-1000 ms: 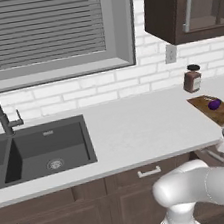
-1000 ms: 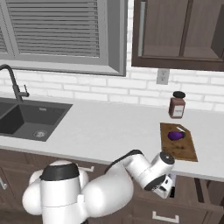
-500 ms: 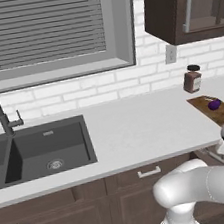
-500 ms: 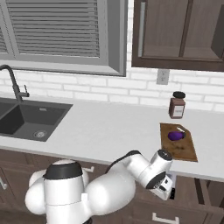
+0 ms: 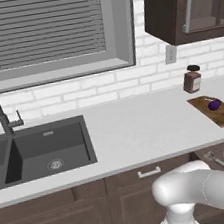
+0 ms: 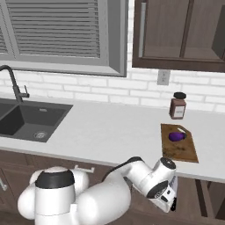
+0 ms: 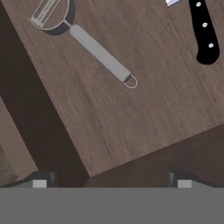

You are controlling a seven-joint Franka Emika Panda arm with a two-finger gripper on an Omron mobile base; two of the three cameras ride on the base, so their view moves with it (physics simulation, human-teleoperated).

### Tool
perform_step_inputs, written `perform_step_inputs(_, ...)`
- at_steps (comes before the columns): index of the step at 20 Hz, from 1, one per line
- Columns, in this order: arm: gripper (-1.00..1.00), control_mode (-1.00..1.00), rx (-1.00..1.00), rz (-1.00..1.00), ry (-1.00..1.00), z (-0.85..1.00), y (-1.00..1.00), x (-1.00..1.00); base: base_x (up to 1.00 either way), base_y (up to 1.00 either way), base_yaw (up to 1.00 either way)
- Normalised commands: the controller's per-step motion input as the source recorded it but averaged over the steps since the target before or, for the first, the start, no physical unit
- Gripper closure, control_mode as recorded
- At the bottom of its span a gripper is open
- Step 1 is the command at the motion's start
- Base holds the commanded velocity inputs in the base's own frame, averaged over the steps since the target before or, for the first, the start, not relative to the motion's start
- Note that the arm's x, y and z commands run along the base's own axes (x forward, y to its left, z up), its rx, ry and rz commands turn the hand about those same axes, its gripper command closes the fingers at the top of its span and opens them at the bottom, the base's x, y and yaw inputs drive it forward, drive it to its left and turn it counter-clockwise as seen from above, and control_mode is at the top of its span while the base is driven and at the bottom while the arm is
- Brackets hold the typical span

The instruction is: Place the appropriate cutting tool for cutting the eggplant skin on the cutting board.

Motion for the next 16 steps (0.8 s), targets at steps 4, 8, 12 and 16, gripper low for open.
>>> perform_step_inputs(4,-1.00,-1.00,0.05,0.00,0.00,0.00,-0.31,-1.00,0.00,0.00,0.00)
perform_step_inputs(8,-1.00,-1.00,0.04,0.00,0.00,-0.14,-0.36,-1.00,0.00,0.00,0.00)
perform_step_inputs(12,-1.00,-1.00,0.02,0.02,-0.07,-0.07,-0.24,-1.00,0.00,0.00,0.00)
perform_step_inputs(16,-1.00,-1.00,-0.03,0.10,-0.19,0.60,0.04,-0.69,0.00,0.00,0.00)
